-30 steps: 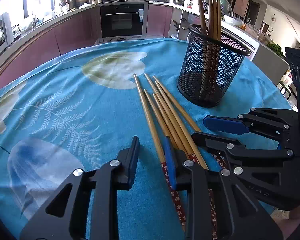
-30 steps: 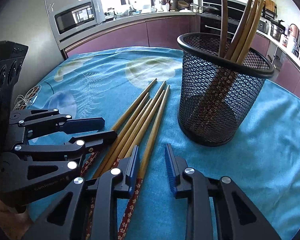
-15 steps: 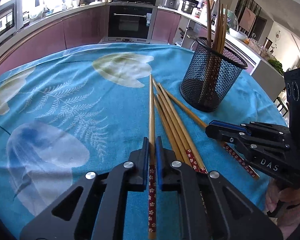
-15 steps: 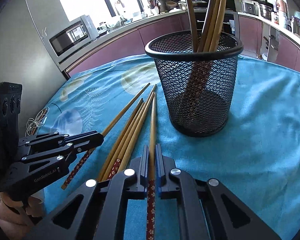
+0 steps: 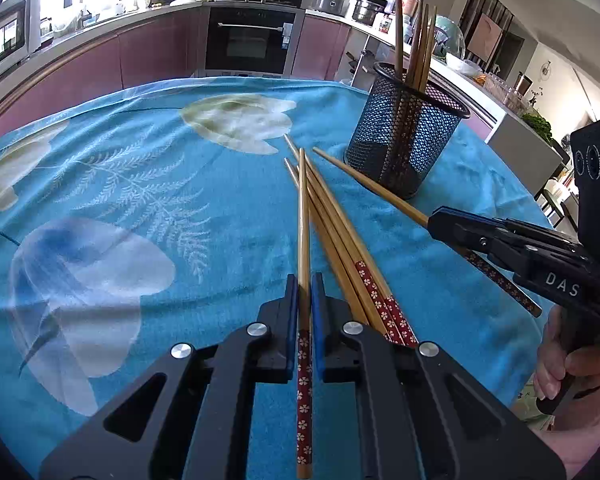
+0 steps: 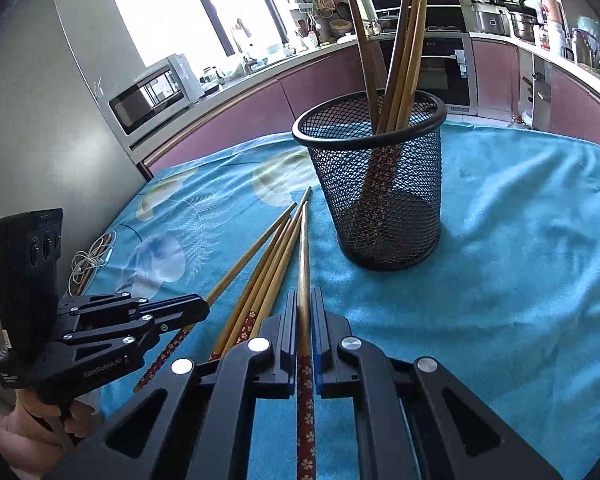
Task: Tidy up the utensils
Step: 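Close the left tool on a chopstick while the right tool grasps one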
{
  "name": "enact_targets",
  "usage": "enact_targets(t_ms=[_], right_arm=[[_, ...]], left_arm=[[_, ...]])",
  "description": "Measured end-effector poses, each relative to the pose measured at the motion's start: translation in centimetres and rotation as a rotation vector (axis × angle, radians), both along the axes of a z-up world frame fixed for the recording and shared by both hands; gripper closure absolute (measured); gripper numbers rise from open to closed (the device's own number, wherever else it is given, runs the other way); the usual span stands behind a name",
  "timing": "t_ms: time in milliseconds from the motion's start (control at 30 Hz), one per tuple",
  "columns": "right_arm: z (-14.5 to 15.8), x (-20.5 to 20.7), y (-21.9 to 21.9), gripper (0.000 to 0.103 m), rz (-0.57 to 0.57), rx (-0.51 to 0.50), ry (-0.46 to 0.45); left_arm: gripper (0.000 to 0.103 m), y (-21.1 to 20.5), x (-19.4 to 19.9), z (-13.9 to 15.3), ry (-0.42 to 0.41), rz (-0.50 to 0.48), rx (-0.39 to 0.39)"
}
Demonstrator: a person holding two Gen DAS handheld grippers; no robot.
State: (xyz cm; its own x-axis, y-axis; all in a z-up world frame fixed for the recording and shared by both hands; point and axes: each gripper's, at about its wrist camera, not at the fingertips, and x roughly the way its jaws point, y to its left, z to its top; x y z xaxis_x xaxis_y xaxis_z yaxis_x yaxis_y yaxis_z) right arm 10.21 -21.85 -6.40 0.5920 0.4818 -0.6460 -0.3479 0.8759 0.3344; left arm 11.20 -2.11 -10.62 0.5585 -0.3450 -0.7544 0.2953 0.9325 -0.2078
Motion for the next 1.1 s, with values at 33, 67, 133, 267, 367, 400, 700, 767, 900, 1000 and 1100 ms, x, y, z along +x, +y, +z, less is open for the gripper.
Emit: enact_targets(t_ms=[33, 67, 133, 267, 367, 400, 700, 767, 900, 1000, 1100], right_arm=[[0.1, -0.2, 0.0, 0.097, 0.008, 0.001, -0.005], [0.1, -0.2, 0.1, 0.097, 0.020, 0.003, -0.002], [0.0, -0.2, 0.4, 0.097, 0.036, 0.003, 0.008], [-0.9, 0.1, 1.4, 0.097, 0.077, -0.026, 0.044], [-1.6, 0.6, 1.9, 0.097, 0.084, -0.053, 0.068], [-1.9, 0.7, 2.0, 0.097, 0.085, -0.062, 0.076], [-2.1, 2.2, 4.0, 0.092, 0.103, -0.176, 0.068], [-2.1, 2.3, 4.4, 0.092, 0.106, -0.197, 0.059], [-2.0, 2.4, 4.1, 0.097, 0.105, -0.178, 0.057], [-1.3, 1.9, 3.5, 0.097, 0.108, -0.147, 0.034], [-0.1, 1.3, 2.7, 0.097, 0.109, -0.122, 0.004]], left_arm=[[0.095, 0.0, 0.0, 0.0, 0.001, 0.000, 0.001], [0.095, 0.0, 0.0, -0.1, 0.002, 0.000, 0.002], [0.095, -0.1, 0.0, -0.2, 0.005, -0.005, 0.003], [0.094, -0.3, 0.0, -0.3, 0.010, -0.013, 0.017], [0.087, -0.3, 0.3, -0.4, 0.013, -0.020, 0.030], [0.084, -0.2, 0.5, -0.4, 0.015, -0.021, 0.029], [0.084, -1.1, 2.3, -0.4, 0.012, -0.047, 0.078], [0.085, -1.5, 2.6, -0.4, 0.007, -0.048, 0.094], [0.094, -1.7, 3.1, -0.4, 0.006, -0.021, 0.100], [0.096, -1.5, 2.9, 0.0, 0.002, -0.013, 0.074], [0.096, -1.1, 2.5, 0.7, -0.010, -0.019, 0.042]])
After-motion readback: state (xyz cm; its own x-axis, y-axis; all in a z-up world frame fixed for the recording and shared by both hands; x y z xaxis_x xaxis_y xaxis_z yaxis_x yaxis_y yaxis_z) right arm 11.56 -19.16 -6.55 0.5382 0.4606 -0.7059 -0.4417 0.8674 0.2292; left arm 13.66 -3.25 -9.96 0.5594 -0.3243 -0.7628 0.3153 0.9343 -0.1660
